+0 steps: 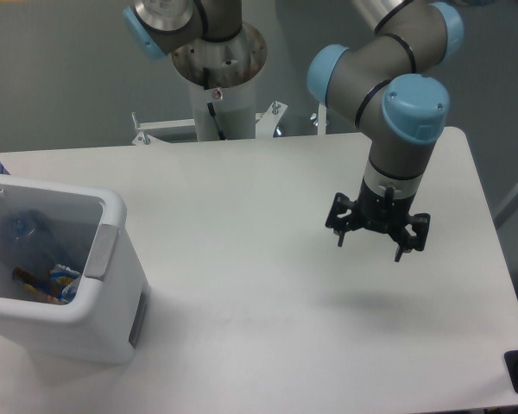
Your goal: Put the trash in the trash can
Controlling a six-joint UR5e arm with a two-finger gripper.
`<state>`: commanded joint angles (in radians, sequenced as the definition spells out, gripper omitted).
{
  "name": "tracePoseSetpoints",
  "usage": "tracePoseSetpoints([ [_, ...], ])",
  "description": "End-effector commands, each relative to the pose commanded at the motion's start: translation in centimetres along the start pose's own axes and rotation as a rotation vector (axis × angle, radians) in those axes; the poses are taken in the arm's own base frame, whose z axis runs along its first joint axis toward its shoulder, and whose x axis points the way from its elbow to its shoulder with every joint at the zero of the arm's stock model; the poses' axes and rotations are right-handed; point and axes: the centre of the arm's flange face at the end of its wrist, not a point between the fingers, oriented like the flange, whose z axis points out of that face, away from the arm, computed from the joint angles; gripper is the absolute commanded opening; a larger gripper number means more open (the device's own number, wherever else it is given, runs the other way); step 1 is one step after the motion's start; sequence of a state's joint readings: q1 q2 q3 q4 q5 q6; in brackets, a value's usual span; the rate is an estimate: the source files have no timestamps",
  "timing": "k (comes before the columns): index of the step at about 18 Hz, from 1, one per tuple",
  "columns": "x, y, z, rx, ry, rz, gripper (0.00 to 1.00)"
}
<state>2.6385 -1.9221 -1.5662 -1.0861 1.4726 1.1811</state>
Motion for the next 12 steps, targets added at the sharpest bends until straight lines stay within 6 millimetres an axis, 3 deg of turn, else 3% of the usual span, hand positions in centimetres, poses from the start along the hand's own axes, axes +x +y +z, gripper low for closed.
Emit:
tracePoseSetpoints([
  [12, 1.3, -1.3, 0.7, -0.059, -0.017, 0.039, 1.00],
])
